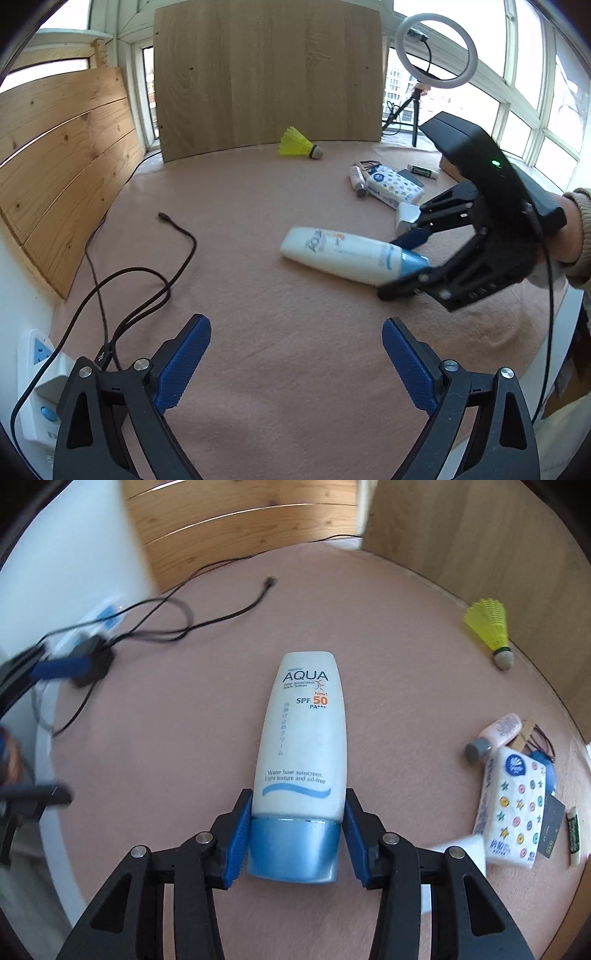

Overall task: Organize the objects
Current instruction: 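Grasp the AQUA sunscreen tube with the right tool, then carry the sunscreen tube into the box and open the right tool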

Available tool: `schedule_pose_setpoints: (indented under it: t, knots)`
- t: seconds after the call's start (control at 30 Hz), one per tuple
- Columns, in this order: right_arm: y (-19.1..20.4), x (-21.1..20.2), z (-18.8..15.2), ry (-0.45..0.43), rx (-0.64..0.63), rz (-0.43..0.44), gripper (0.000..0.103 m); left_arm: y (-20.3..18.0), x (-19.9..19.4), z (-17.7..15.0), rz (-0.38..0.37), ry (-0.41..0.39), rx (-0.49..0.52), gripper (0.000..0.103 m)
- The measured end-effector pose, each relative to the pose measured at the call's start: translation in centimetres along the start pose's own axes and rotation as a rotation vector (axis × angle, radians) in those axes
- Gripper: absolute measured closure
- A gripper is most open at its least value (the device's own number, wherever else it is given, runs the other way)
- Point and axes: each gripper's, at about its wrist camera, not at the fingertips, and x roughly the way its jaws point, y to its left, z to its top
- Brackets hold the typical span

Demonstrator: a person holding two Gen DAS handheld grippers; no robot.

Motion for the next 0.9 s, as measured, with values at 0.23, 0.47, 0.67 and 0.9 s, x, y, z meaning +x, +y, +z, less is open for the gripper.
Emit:
schedule_pose_setpoints:
  t: [0.23, 0.47, 0.67, 0.9]
  knots:
    - [1.5, -4.5, -9.8, 0.069, -0.309, 0.178, 0.061, -7.4, 2.3, 0.4, -0.198, 0.026, 0.274, 0.007]
    - [0.4, -6.8, -14.9, 0.120, -0.484, 0.251, 0.061, -14.4, 3.9, -0.6, -0.424, 0.090, 0.497, 0.013]
    - [0.1, -6.8, -14.9, 0.130, -0.555, 0.266, 0.061, -14.7, 5.5, -0.7, -0.509, 0.161, 0.493, 0.040]
    - [-0.5, -6.9, -14.9, 0.135, -0.521, 0.287, 0.061, -14.3, 5.9, -0.2, -0.538, 0.174, 0.458, 0.042]
